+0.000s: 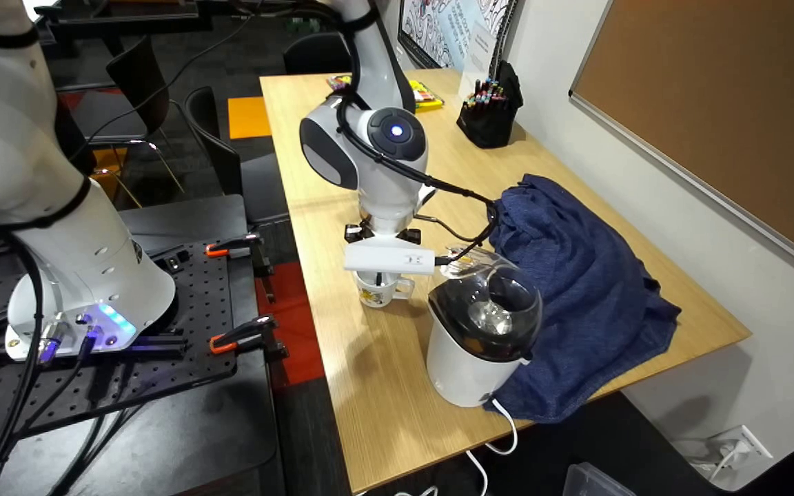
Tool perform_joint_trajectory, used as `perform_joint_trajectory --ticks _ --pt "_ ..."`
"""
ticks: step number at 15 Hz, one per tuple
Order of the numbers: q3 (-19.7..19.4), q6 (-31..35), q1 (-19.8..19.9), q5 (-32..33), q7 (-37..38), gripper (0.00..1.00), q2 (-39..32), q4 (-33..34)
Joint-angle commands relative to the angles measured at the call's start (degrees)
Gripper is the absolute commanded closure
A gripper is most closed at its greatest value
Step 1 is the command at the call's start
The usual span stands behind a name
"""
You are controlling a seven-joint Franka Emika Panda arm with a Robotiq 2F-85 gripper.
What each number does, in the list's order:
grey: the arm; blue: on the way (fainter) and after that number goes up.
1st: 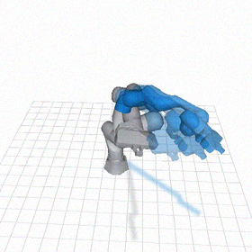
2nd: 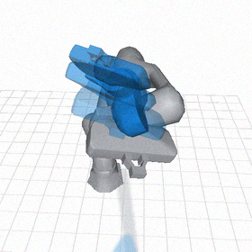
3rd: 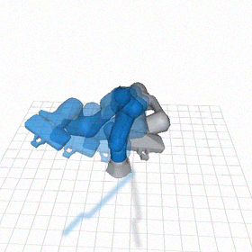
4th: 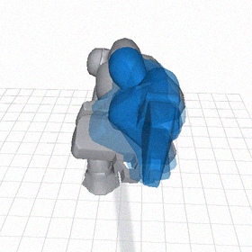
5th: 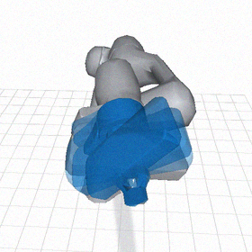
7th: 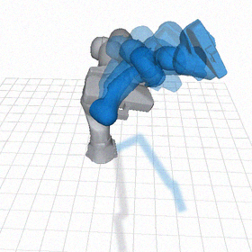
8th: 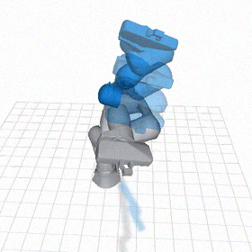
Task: Pick up the pen from the cup and place it on the table
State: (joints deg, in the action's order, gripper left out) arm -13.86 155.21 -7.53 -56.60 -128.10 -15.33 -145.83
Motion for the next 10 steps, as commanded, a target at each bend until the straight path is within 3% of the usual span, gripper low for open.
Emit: perform_joint_trajectory --ticks 1,10 --pt "1.03 -2.78 1.07 -1.58 -0.84 0.59 -6.70 3.61" --pt "1.23 -3.04 1.27 -1.82 -0.62 0.59 -8.25 4.38"
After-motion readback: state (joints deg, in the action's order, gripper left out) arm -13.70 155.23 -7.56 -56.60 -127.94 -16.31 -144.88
